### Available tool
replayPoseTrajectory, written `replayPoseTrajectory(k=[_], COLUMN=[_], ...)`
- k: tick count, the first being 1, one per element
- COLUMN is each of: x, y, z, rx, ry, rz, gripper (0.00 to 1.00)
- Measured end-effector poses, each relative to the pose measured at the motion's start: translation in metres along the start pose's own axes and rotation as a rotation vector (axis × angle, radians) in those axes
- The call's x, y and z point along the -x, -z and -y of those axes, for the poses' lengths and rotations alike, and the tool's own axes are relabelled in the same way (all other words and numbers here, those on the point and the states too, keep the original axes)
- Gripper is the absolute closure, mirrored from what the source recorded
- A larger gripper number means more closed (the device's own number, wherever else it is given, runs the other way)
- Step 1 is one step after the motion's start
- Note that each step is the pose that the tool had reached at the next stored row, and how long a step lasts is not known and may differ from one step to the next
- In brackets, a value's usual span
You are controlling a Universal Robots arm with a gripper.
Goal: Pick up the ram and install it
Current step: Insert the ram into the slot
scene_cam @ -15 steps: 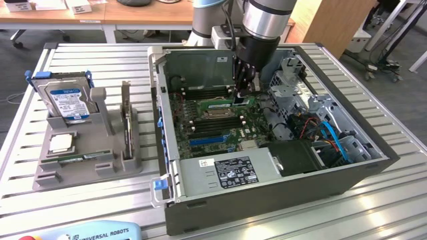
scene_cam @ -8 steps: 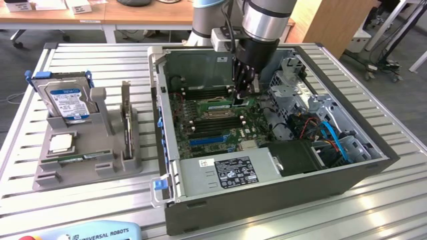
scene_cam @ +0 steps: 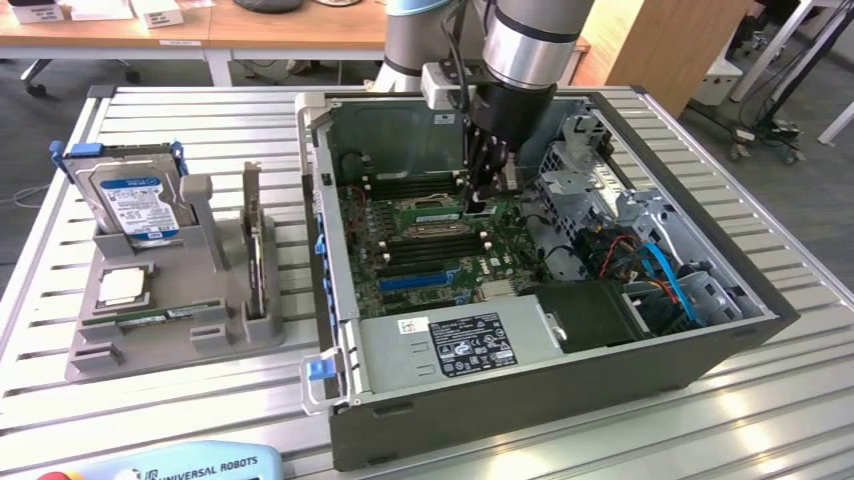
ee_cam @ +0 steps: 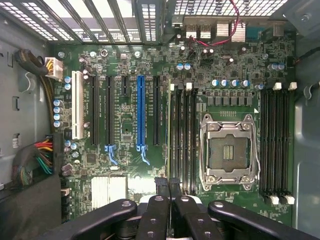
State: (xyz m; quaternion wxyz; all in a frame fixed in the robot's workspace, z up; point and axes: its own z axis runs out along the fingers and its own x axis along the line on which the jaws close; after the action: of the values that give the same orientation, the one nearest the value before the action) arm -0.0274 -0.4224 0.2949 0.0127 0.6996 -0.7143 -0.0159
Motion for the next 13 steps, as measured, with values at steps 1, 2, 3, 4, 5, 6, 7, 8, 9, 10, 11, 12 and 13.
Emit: replayPoseTrajectory(k=[1, 2, 3, 4, 5, 6, 7, 8, 9, 10, 11, 12, 13], x=[0.0001, 0.0008, 0.0019, 0.003, 0.004, 0.0049, 0.0057, 0.0059, 0.0059, 0.0059, 0.0059, 0.0059, 0.0059], y=[-0.0002, -0.001, -0.0021, -0.0028, -0.0035, -0.0041, -0.0045, -0.0045, -0.0045, -0.0046, -0.0055, -0.0072, -0.009], z=[0.0, 0.0, 0.0, 0.0, 0.0001, 0.0001, 0.0001, 0.0001, 0.0001, 0.0001, 0.0001, 0.0002, 0.0002], rx=[0.0, -0.0001, -0.0002, -0.0001, -0.0001, -0.0001, -0.0001, -0.0001, -0.0001, -0.0001, -0.0001, -0.0002, -0.0004], ry=[0.0, 0.0, 0.0, 0.0, 0.0, 0.0, 0.0, 0.0, 0.0, 0.0, 0.0, 0.0, 0.0], rz=[0.0, 0.0003, 0.0005, 0.0002, 0.0003, 0.0003, 0.0002, 0.0003, 0.0003, 0.0001, 0.0003, 0.0003, 0.0002], gripper=[0.89, 0.89, 0.89, 0.89, 0.89, 0.89, 0.89, 0.89, 0.89, 0.89, 0.89, 0.89, 0.89])
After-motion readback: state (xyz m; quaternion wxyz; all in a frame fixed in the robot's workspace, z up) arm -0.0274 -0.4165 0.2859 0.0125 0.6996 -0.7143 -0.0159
